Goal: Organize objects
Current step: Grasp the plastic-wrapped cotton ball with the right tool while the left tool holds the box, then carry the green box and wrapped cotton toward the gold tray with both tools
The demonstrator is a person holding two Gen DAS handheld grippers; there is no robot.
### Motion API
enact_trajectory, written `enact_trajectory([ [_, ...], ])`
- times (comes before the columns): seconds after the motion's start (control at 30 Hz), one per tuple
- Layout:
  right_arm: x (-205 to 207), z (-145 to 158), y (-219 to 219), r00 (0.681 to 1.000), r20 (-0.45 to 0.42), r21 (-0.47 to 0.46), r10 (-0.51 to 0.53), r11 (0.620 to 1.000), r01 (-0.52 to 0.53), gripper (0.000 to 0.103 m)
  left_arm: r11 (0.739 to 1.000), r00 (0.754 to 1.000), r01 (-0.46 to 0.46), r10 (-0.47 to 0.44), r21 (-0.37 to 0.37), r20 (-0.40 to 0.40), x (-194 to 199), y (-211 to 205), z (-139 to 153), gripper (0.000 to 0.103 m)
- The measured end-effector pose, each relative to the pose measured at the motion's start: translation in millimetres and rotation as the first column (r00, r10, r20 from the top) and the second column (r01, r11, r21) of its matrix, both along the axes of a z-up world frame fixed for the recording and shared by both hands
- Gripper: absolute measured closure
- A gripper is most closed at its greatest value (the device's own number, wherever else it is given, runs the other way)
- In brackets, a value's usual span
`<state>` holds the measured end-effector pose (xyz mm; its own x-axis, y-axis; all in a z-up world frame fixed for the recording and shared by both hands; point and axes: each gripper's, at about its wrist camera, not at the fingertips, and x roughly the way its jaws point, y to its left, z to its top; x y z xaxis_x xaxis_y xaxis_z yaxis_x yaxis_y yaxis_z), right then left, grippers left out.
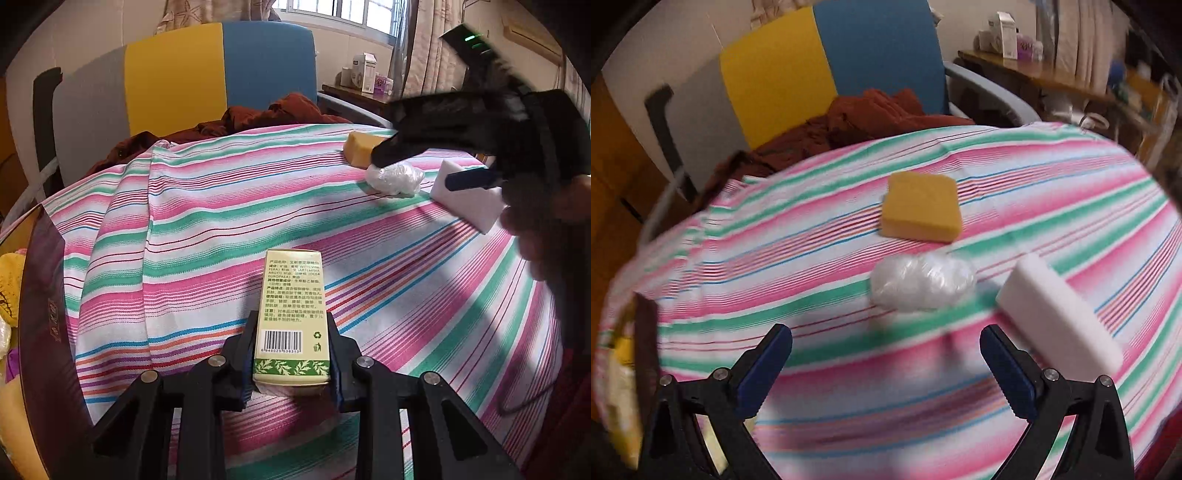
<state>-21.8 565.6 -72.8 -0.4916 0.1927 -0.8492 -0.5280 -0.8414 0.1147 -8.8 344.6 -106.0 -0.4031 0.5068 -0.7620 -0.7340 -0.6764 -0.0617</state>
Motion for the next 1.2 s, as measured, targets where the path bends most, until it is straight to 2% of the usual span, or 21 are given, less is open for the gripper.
enact_trajectory([
  [0.1, -7, -6, 12, 0.999, 0.016, 0.037, -0.031, 0.999, 0.030, 0.004, 1.000, 1.000, 0.000, 0.000, 0.000, -0.001, 0, 1, 0, 0.073],
  [0.23, -14, -12, 25, 0.999, 0.027, 0.024, -0.045, 0.999, 0.044, 0.007, 1.000, 1.000, 0.000, 0.000, -0.005, -0.006, 0, 2, -1, 0.073],
  [0.37, -24, -19, 28, 0.999, 0.037, 0.001, -0.017, 1.000, 0.017, 0.020, 1.000, 1.000, 0.000, 0.000, -0.004, -0.008, 0, 2, -1, 0.073],
  [0.5, -32, -27, 20, 0.996, 0.082, 0.033, 0.025, 0.999, -0.027, 0.034, 1.000, 1.000, 0.002, -0.002, -0.002, -0.007, 0, 2, -1, 0.072],
  [0.57, -34, -25, 19, 0.997, 0.068, 0.029, 0.037, 0.999, -0.039, 0.037, 1.000, 1.000, 0.003, -0.003, -0.001, -0.006, 0, 1, -2, 0.072],
  [0.67, -34, -20, 12, 0.996, 0.071, 0.039, 0.062, 0.997, -0.065, 0.037, 1.000, 1.000, 0.003, -0.003, 0.006, -0.001, -1, 0, -2, 0.072],
  [0.8, -35, 0, -15, 0.988, 0.028, 0.072, 0.152, 0.985, -0.154, 0.037, 1.000, 1.000, 0.004, -0.004, 0.003, -0.004, -1, 0, -1, 0.072],
  [0.93, -42, 5, -43, 0.966, 0.032, 0.087, 0.257, 0.962, -0.259, 0.037, 1.000, 1.000, 0.004, -0.004, 0.000, -0.006, -1, 0, -1, 0.072],
  [1.2, -43, 22, -72, 0.933, -0.005, 0.122, 0.361, 0.926, -0.358, 0.037, 0.999, 0.999, 0.003, -0.005, -0.041, -0.046, 4, 6, -2, 0.072],
])
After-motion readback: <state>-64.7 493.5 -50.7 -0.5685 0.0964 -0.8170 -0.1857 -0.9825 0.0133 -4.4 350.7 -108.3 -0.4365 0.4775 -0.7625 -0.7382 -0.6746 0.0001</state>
